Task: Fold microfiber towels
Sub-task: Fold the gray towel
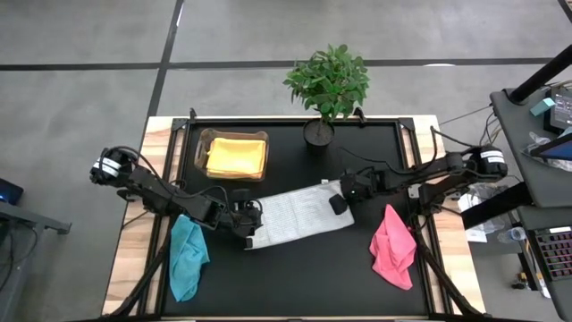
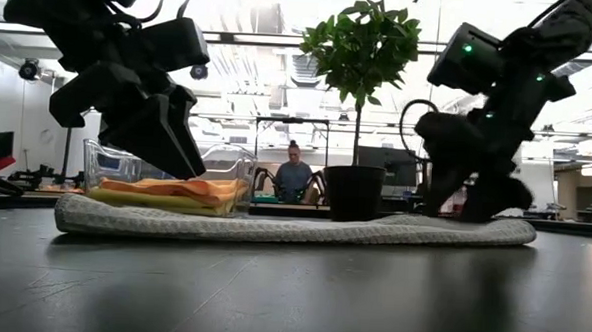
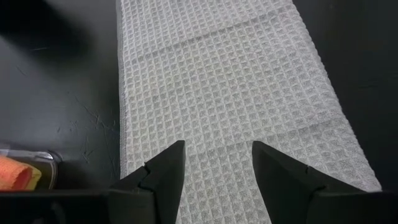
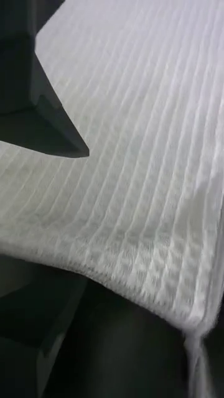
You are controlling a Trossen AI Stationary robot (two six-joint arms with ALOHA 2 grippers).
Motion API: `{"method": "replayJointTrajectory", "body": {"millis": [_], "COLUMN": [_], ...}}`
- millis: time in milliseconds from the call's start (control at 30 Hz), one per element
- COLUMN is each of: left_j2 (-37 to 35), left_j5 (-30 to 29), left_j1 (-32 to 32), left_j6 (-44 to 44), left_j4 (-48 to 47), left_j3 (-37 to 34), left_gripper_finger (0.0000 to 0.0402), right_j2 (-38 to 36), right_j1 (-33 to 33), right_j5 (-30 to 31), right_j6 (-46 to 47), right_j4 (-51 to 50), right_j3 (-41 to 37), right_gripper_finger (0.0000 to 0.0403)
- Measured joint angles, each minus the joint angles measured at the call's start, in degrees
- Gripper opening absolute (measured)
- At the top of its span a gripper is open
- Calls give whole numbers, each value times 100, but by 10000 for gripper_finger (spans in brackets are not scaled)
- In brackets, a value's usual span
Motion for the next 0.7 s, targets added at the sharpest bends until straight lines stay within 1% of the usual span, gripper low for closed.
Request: {"method": "replayJointTrajectory", "body": {"millis": [67, 167, 267, 367, 533, 633, 700], "left_j2": [0, 0, 0, 0, 0, -6, -63], "left_j5": [-2, -3, -3, -5, -7, -10, -10], "left_j1": [0, 0, 0, 0, 0, 0, -1], "left_j6": [0, 0, -2, -2, 0, 3, 18], "left_j4": [1, 2, 1, 9, 8, 1, -29], "left_j3": [-1, -1, -1, -1, -3, 2, 11], "left_gripper_finger": [171, 171, 171, 171, 171, 171, 171], "right_j2": [2, 32, 32, 28, 31, 31, 30], "right_j1": [10, 16, 19, 16, 16, 16, 16], "right_j5": [-30, -230, -307, -268, -241, -215, -212], "right_j6": [-87, -192, -284, -313, -286, -274, -278], "right_j4": [315, 837, 1022, 1041, 1052, 1048, 1046], "right_j3": [-53, -38, -62, -56, -79, -82, -82], "right_gripper_finger": [297, 296, 287, 269, 215, 166, 126]}}
